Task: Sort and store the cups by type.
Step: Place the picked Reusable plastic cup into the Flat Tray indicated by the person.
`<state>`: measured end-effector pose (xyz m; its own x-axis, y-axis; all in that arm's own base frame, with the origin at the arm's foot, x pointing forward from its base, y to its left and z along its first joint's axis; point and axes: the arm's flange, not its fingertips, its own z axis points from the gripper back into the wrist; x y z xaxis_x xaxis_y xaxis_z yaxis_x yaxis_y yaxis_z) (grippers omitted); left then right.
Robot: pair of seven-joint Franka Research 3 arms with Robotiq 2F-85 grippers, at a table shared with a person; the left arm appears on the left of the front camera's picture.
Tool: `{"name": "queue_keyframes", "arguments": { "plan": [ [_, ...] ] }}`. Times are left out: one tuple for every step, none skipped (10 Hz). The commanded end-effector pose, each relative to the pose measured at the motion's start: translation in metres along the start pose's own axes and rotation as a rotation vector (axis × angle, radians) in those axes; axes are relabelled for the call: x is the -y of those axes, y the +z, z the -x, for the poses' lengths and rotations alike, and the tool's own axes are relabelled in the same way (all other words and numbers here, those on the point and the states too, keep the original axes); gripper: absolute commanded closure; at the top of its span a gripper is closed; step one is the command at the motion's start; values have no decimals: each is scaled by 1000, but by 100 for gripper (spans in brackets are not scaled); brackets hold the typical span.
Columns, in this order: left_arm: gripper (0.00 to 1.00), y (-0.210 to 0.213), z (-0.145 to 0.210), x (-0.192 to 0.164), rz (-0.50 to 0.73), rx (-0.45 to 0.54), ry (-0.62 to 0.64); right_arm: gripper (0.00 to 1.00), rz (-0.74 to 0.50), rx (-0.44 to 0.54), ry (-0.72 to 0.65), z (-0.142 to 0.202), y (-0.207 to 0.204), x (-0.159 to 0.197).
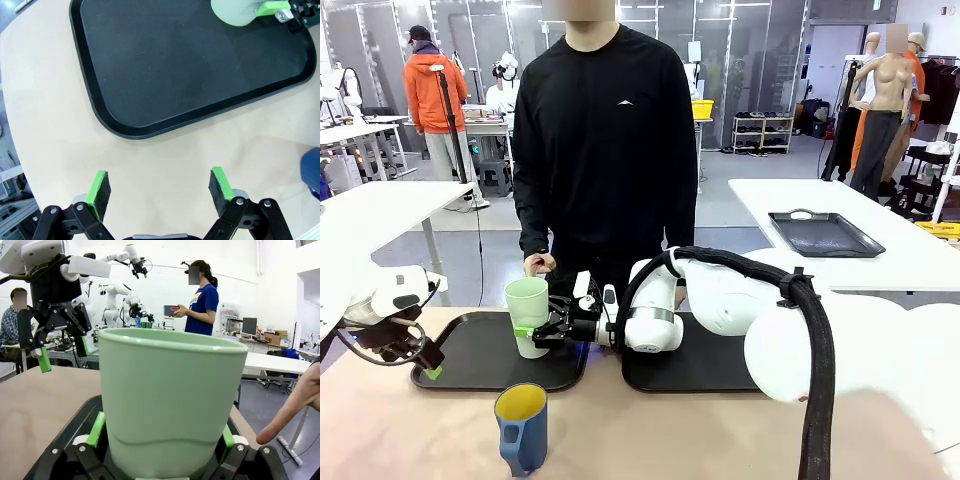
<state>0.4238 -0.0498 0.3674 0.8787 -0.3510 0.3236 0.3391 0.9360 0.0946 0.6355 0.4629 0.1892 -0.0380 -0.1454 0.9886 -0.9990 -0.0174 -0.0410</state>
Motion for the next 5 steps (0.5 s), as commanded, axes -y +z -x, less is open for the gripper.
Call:
{"name": "queue_keyframes", "arguments": {
  "plan": [
    [0, 1, 1, -1, -4, -3, -1, 0, 13, -26, -30, -6, -3, -3],
    [0, 1, 1, -1, -4, -3, -1, 0, 14, -39, -28, -9, -1, -4],
    [0, 1, 1, -1, -4, -3, -1, 0, 21, -60, -26, -12, 1, -5],
    [0, 1, 1, -1, -4, -3, -1, 0, 21, -67, -24, -14, 3, -7],
    [0, 1, 1, -1, -4, -3, -1, 0, 27, -92, -25, -17, 5, -9]
  ]
}}
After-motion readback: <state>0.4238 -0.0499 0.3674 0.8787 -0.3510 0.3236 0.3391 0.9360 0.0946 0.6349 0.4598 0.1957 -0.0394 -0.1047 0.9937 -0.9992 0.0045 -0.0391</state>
